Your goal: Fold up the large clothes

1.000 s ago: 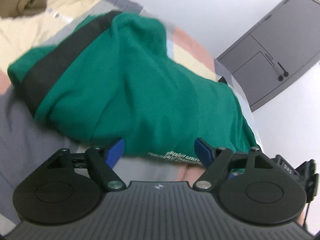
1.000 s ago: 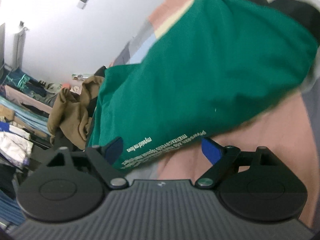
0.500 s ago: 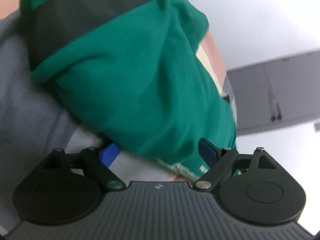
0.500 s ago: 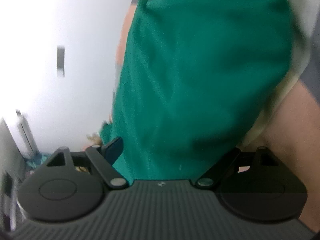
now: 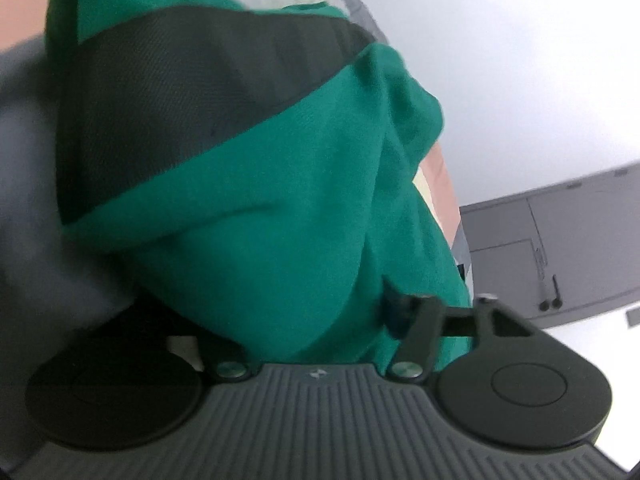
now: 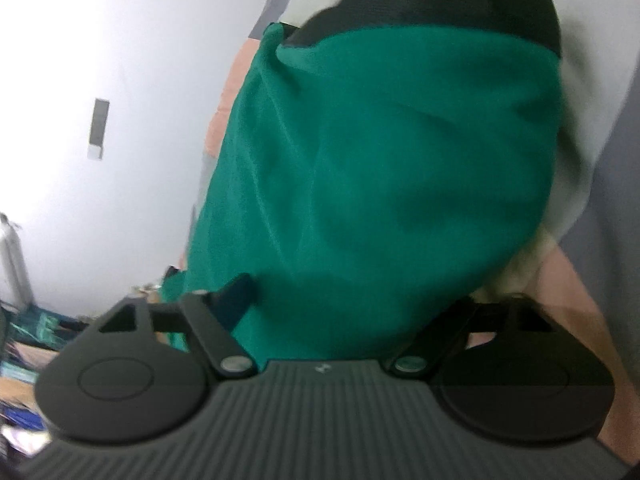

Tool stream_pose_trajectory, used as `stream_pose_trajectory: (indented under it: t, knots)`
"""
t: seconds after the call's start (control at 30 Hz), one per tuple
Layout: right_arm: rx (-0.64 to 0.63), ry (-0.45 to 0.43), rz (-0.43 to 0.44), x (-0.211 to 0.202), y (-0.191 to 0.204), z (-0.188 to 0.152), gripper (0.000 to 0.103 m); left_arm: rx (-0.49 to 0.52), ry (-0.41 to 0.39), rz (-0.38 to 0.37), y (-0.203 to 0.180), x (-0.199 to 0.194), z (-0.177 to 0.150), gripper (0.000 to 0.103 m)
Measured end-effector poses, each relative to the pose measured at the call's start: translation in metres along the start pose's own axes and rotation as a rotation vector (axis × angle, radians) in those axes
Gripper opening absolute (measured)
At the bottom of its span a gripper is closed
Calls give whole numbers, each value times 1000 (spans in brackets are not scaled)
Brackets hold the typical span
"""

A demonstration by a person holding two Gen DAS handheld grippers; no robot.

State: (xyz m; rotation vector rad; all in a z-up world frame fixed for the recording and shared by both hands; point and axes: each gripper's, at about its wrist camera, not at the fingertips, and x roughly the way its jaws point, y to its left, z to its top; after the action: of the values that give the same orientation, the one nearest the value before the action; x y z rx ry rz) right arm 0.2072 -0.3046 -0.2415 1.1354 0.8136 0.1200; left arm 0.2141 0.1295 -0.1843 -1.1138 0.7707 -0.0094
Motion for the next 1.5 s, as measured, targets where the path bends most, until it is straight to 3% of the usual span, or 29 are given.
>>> stream_pose_trajectory:
  t: [0.07,0.13,0.23,0.3,0.57,0.67,0.83,1.03,1.17,1.23,1.5]
  knots:
    - [-60,-7,-20,-2,5,0,53,41,-21,-7,-8,-7,-2,31]
    - [-126,-28,-6,-8,15,-1,34,89,-50,-13,-20,-17,-7,25]
    - [-244,-65,8,-20,32,-6,24,156,-91,-24,-34,-32,-15,21]
    - [-312,-91,16,-30,41,-10,23,170,-104,-47,-38,-45,-22,21]
    - [-414,-107,38,-76,56,-22,22,318,-125,-48,-61,-109,-53,21]
    - [-416,-105,58,-101,56,-30,22,325,-116,-69,-54,-150,-52,21]
    - [-433,-88,56,-139,55,-48,22,349,-87,-64,-54,-185,-67,21]
    - [-396,-55,7,-150,52,-54,23,314,-37,-29,-53,-179,-61,26]
    - [-320,-14,-41,-140,47,-47,34,250,28,-39,-49,-171,-55,43]
    - [-300,5,-24,-142,45,-45,49,230,40,-57,-49,-171,-50,45]
    - [-295,-18,75,-146,73,-22,53,215,30,-111,-79,-170,-26,47]
